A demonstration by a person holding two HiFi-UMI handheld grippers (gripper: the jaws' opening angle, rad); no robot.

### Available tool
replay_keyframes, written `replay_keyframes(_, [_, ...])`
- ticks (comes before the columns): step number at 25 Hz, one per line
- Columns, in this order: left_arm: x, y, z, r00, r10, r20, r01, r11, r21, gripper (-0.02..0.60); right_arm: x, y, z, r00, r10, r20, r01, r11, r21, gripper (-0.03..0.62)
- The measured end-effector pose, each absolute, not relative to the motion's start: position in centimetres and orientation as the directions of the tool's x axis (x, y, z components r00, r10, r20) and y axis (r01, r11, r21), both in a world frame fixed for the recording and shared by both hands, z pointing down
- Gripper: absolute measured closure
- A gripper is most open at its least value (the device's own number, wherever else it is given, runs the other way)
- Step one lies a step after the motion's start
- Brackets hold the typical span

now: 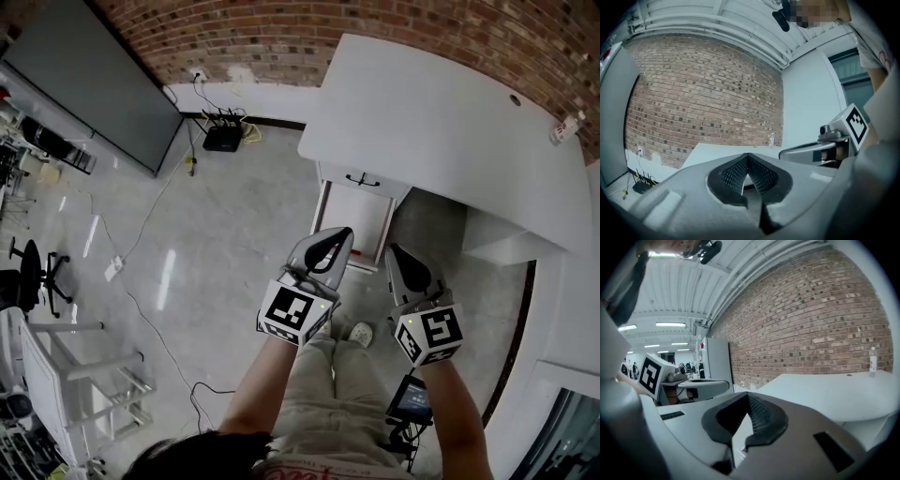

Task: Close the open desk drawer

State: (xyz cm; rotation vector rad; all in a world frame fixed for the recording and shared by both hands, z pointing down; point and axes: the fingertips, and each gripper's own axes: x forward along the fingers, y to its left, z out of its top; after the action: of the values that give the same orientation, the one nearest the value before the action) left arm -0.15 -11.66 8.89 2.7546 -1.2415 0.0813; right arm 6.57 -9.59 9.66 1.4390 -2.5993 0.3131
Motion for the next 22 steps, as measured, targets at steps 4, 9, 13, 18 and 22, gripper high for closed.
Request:
replay_keyframes(4, [-1.1, -10.4, 6.4, 0.651, -0.753, 0.091, -0.758, -0.640, 0.127, 0.575, 6.2, -8.1, 6.5, -0.538, -0.813, 0.225, -0.843, 0.522, -0.128, 0.585])
replay_keyframes(9, [-1.0, -10.3, 3.5, 0.651, -0.755, 0.082, -0.758, -0.641, 0.121, 0.575, 6.6, -7.1, 3.4, -0.533, -0.823, 0.198, -0.846, 0.516, -0.130, 0.585])
replay_keyframes(13, [-1.1, -10.2, 1.8, 0.640, -0.766, 0.064, -0.767, -0.632, 0.109, 0.575, 6.8, -6.6, 3.0, -0.535, -0.823, 0.192, -0.845, 0.517, -0.139, 0.585])
replay_keyframes(18, [-1.7, -10.1, 1.7, 0.640, -0.763, 0.091, -0.768, -0.633, 0.096, 0.575, 6.4, -6.7, 3.4, -0.541, -0.814, 0.213, -0.841, 0.524, -0.137, 0.585])
replay_keyframes(22, [-2.3, -10.0, 3.2, 0.631, -0.768, 0.107, -0.775, -0.619, 0.128, 0.575, 5.8, -6.7, 5.2, -0.552, -0.796, 0.248, -0.834, 0.528, -0.160, 0.584])
